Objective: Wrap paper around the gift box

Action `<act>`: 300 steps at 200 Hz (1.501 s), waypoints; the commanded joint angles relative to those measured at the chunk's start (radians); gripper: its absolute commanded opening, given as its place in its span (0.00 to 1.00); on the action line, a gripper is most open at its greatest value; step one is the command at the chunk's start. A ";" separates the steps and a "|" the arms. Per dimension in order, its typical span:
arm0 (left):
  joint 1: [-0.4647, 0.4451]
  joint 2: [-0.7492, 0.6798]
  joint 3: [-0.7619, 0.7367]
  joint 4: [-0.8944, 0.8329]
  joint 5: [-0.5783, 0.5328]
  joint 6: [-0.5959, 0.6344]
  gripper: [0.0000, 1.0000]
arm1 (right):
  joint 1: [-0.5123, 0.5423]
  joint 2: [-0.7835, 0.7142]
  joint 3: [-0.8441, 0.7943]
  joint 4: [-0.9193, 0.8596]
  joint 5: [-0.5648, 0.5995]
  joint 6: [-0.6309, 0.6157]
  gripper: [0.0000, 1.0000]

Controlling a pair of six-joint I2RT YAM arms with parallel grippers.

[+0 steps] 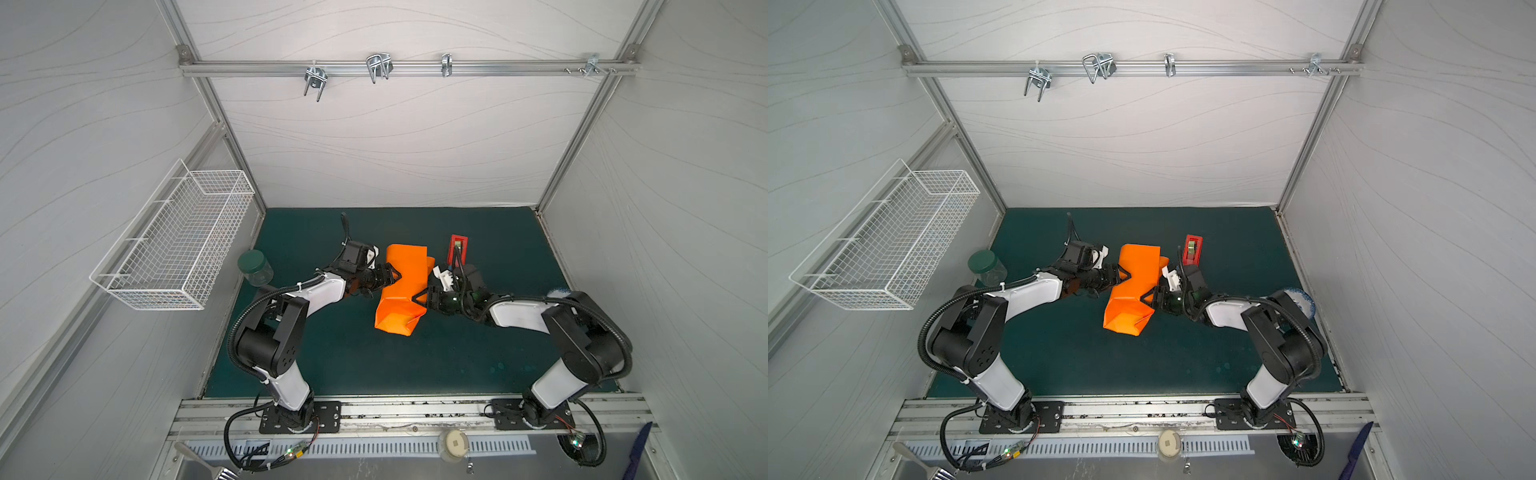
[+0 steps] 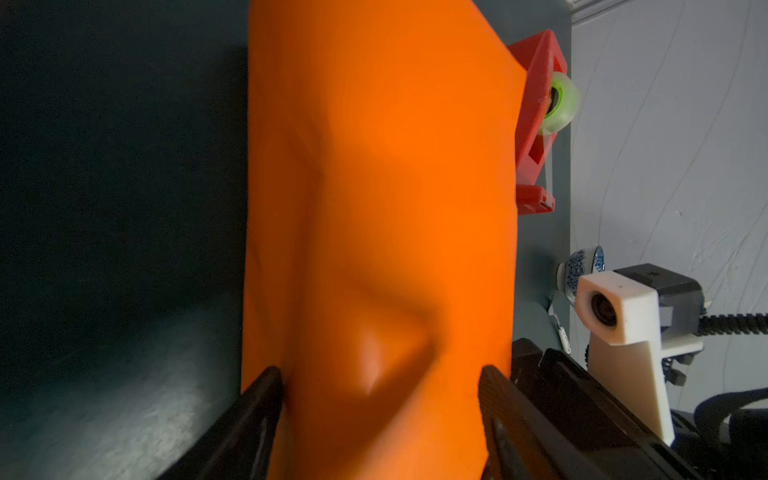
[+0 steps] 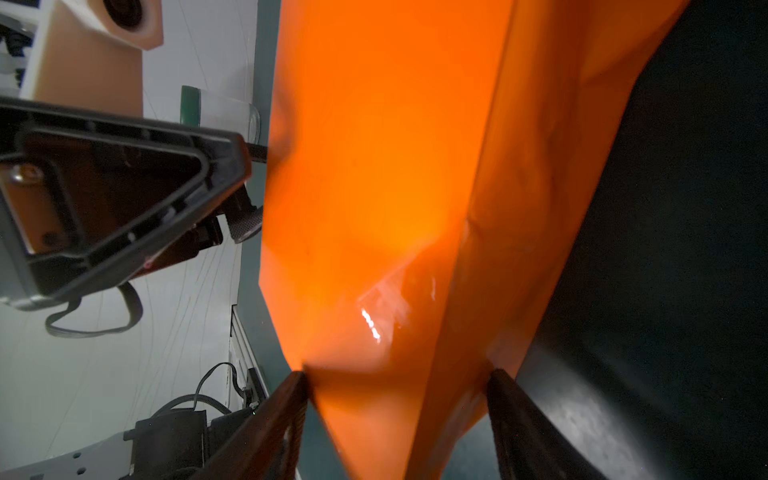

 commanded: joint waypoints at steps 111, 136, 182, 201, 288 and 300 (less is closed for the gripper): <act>0.062 -0.424 -0.224 -0.129 -0.222 0.022 0.83 | 0.266 -0.204 -0.117 -0.229 0.486 -0.231 0.78; 0.079 -0.442 -0.267 -0.138 -0.280 0.039 0.83 | 0.269 -0.116 -0.068 -0.210 0.499 -0.227 0.75; 0.086 -0.366 -0.309 -0.147 -0.315 0.089 0.78 | 0.270 -0.018 0.013 -0.169 0.526 -0.197 0.70; 0.086 -0.336 -0.342 -0.108 -0.283 0.080 0.74 | 0.270 0.011 0.036 -0.169 0.558 -0.184 0.67; 0.000 -0.236 -0.363 0.009 -0.242 0.094 0.57 | 0.269 0.009 0.009 -0.059 0.630 -0.189 0.60; -0.011 -0.221 -0.351 0.000 -0.245 0.095 0.57 | 0.268 0.004 0.003 -0.061 0.633 -0.193 0.60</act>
